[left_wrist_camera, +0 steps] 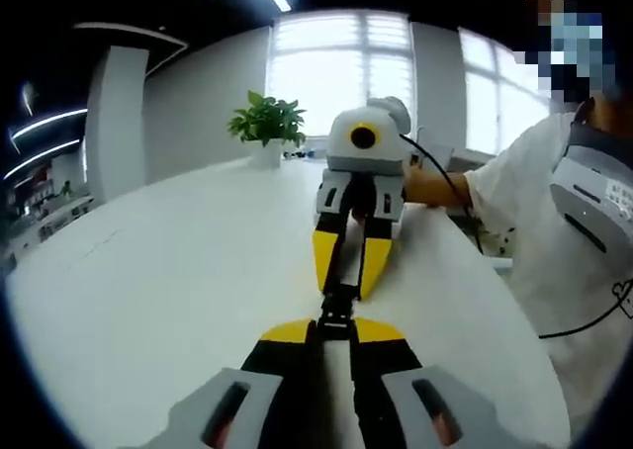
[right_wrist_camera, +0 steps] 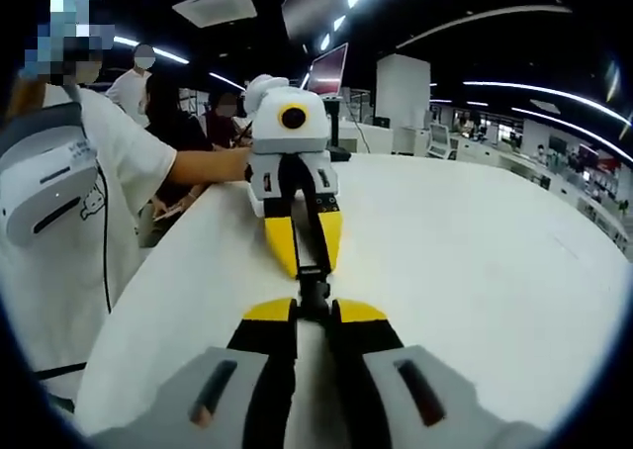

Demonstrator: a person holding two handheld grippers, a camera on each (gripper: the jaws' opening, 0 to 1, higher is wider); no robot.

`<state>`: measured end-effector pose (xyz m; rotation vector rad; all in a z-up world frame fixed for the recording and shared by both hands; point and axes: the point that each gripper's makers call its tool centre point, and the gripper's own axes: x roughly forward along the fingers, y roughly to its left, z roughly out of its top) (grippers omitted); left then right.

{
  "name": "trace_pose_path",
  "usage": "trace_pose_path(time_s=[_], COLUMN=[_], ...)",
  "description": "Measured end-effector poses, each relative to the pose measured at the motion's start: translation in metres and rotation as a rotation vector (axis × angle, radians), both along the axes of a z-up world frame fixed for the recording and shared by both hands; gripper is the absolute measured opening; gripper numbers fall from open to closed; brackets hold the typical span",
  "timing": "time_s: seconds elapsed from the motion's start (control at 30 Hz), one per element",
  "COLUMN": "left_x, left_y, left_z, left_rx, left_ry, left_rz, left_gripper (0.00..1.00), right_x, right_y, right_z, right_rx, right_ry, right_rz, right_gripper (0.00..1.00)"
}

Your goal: Snap the two parts of the plastic buckle together until the buckle closes and remains connected.

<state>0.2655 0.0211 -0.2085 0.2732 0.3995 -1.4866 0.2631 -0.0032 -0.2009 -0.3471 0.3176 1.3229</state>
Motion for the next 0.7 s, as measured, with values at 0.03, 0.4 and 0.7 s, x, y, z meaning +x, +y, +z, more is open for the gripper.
trace_pose_path(time_s=[0.03,0.4,0.7], left_x=[-0.0003,-0.0077,-0.0092], left_y=[-0.0001,-0.0016,-0.0029], left_z=[-0.0003,-0.0008,-0.0001], left_rx=[0.000,0.004,0.003], left_ry=[0.005,0.018,0.030], left_rz=[-0.003,-0.086,-0.103], left_gripper=[0.12,0.10,0.09], right_x=[0.0002,-0.0041,-0.0037], right_y=[0.0001,0.0020,0.0027], right_z=[0.0001,-0.0002,-0.0007], right_rx=[0.002,0.011,-0.006], right_ry=[0.001,0.002,0.004], right_rz=[0.002,0.165,0.199], right_gripper=[0.12,0.11,0.10])
